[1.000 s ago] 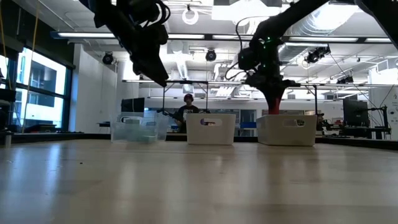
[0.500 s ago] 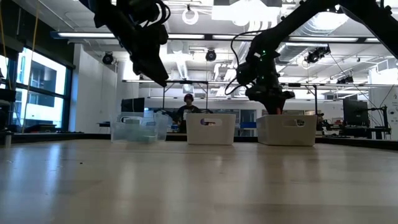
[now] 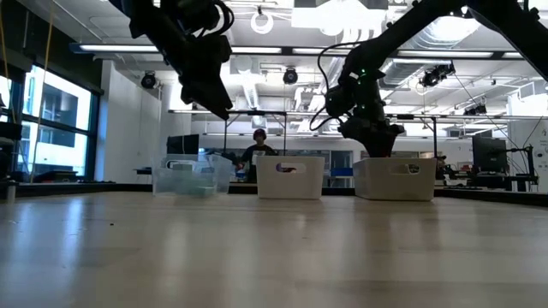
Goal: Sort & place blocks by color
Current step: Put the red block into the gray bin, then return to Home Position
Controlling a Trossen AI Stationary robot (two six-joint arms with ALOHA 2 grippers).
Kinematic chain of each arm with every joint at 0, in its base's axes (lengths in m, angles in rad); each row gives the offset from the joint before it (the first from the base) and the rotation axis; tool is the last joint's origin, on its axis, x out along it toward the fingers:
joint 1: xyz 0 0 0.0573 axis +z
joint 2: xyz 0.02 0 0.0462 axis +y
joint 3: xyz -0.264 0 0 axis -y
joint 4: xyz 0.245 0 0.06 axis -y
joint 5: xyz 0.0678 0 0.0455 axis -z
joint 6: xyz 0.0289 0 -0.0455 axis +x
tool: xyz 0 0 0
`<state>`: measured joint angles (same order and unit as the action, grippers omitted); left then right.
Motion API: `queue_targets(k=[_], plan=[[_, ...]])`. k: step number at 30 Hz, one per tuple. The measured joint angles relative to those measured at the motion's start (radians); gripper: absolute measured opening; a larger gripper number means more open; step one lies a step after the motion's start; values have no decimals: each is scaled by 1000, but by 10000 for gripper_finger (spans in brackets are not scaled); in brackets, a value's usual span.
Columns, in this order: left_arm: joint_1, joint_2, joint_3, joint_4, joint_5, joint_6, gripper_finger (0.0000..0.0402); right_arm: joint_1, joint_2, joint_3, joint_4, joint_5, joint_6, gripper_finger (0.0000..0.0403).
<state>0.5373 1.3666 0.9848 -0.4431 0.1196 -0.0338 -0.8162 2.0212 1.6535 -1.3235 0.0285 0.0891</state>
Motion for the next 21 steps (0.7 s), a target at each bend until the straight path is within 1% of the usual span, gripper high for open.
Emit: queue_targets(k=[4, 8, 16, 21], plan=[[0, 0, 0, 3, 1, -17, 131, 0, 0, 0, -4, -6, 3, 152], [-1, -26, 0, 22, 30, -45, 131, 0, 0, 0, -40, -22, 37, 155], [0, -161, 0, 21, 26, -42, 131, 2, -11, 0, -101, -4, 115, 155], [-1, -256, 1, 16, 26, -62, 131, 20, -83, 0, -103, 14, 170, 155]])
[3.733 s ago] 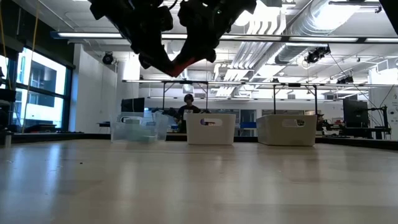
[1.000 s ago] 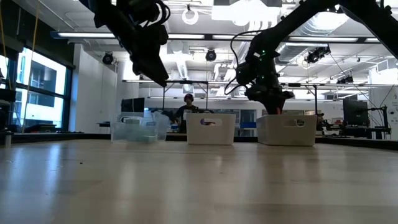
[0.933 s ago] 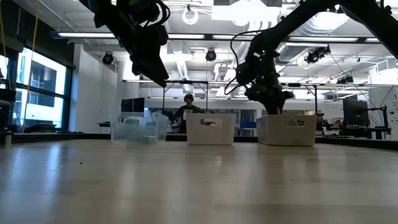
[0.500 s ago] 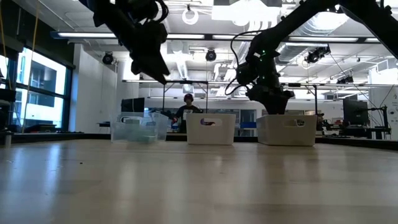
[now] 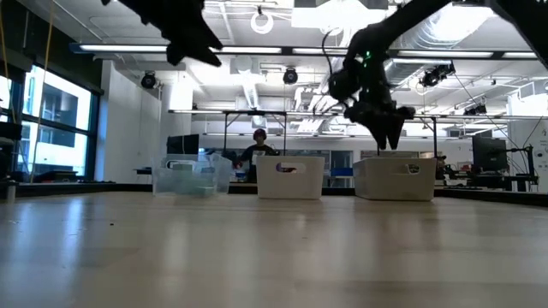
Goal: Sort & place blocks by color
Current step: Return to Home Position
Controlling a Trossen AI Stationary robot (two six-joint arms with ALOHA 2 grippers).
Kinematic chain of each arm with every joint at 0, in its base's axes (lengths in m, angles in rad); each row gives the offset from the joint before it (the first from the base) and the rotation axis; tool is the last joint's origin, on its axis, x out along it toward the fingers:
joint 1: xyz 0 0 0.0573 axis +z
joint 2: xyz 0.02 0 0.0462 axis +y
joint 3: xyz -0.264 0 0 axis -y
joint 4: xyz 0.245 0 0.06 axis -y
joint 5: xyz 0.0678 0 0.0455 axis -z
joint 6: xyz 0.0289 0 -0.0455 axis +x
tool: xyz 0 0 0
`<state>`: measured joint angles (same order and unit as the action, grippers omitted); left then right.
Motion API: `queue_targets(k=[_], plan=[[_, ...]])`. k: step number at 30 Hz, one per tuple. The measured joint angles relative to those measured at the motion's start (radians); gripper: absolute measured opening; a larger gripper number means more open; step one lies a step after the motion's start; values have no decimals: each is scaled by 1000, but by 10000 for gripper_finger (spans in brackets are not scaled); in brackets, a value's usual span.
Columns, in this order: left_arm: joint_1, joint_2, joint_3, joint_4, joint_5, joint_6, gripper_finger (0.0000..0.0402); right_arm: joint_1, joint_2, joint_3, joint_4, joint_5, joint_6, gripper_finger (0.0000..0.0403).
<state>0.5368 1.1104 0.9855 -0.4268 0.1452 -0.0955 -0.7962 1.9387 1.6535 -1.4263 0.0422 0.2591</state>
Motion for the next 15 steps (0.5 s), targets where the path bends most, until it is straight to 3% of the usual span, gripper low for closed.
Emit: queue_targets(k=[15], plan=[[-85, -284, -4, -86, 0, -34, 131, 107, -241, 0, 36, 20, 214, 155]])
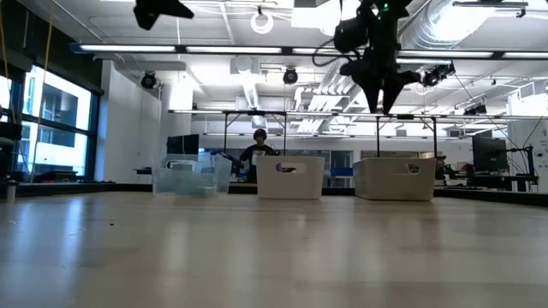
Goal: Sort & place blocks by color
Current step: Return to Home Position
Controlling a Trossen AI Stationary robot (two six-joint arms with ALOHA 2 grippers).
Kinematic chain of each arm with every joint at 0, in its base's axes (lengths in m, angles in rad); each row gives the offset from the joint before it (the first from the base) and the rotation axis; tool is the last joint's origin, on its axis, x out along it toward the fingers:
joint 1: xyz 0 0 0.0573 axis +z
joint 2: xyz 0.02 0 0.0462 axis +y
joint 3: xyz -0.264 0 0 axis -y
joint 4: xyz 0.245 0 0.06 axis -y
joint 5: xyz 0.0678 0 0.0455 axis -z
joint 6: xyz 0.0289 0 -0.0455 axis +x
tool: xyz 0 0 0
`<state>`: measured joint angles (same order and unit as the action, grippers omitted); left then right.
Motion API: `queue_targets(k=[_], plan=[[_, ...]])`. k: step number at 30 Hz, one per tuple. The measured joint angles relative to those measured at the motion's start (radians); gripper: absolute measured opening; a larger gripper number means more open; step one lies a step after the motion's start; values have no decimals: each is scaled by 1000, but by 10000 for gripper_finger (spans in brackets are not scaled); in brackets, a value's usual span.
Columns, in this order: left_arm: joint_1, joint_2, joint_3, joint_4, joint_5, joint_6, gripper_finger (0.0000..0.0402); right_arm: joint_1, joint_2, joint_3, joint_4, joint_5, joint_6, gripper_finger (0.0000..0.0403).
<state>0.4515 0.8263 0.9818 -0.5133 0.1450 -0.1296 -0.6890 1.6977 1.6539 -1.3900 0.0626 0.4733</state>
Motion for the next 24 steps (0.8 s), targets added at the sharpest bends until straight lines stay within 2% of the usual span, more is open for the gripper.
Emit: queue_targets(k=[5, 13, 24], plan=[[-66, -82, -70, 32, -37, -7, 131, 74, -35, 0, 79, 9, 27, 155], [-186, -262, -344, 248, -63, -114, 131, 218, -39, 0, 185, 7, 46, 156], [-301, -550, -651, 374, -143, -174, 131, 326, -40, 0, 344, -121, 51, 156]])
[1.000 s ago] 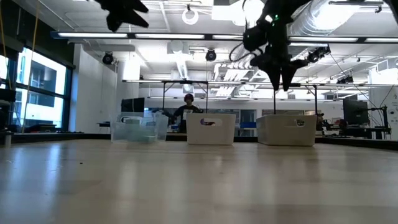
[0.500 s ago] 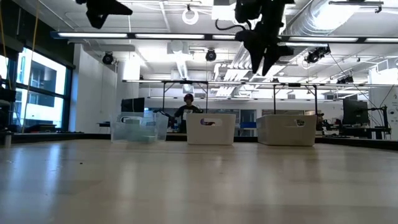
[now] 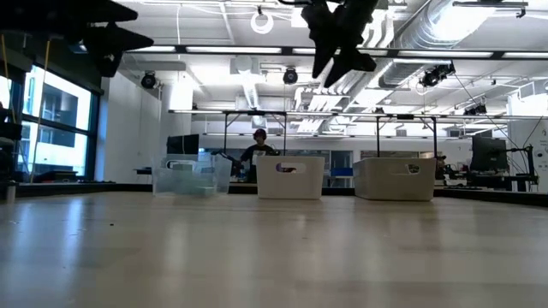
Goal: Sort & place blocks by color
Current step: Return to Home Position
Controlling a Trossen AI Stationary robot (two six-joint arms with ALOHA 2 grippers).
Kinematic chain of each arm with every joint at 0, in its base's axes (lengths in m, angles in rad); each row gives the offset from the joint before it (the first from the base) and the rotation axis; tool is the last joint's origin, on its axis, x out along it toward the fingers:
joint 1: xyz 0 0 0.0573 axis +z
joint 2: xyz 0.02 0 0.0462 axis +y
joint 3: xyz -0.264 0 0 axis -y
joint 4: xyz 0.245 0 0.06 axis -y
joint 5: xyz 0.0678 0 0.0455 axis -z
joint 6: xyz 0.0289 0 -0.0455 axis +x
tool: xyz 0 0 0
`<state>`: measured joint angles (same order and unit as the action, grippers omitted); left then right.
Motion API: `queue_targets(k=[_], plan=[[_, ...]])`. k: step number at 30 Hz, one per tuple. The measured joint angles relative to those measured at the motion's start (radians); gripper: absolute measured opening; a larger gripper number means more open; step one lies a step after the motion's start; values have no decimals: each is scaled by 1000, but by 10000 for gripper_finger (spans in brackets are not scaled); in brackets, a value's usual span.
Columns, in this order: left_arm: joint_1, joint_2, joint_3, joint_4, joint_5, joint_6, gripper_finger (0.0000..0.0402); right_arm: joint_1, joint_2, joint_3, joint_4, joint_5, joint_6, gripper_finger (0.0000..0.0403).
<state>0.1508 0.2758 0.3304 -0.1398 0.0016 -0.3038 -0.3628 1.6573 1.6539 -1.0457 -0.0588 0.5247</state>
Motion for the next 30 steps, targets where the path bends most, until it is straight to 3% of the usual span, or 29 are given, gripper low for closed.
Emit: queue_targets(k=[10, 18, 30], plan=[[-10, -182, -189, 40, -87, 45, 131, 48, 0, 0, 30, -21, -10, 156], [-9, -238, -300, 106, -92, 27, 131, 84, -60, 0, 43, -16, -176, 156], [-7, -191, -313, 153, -99, 27, 131, 103, -374, -1, 3, 235, -383, 156]])
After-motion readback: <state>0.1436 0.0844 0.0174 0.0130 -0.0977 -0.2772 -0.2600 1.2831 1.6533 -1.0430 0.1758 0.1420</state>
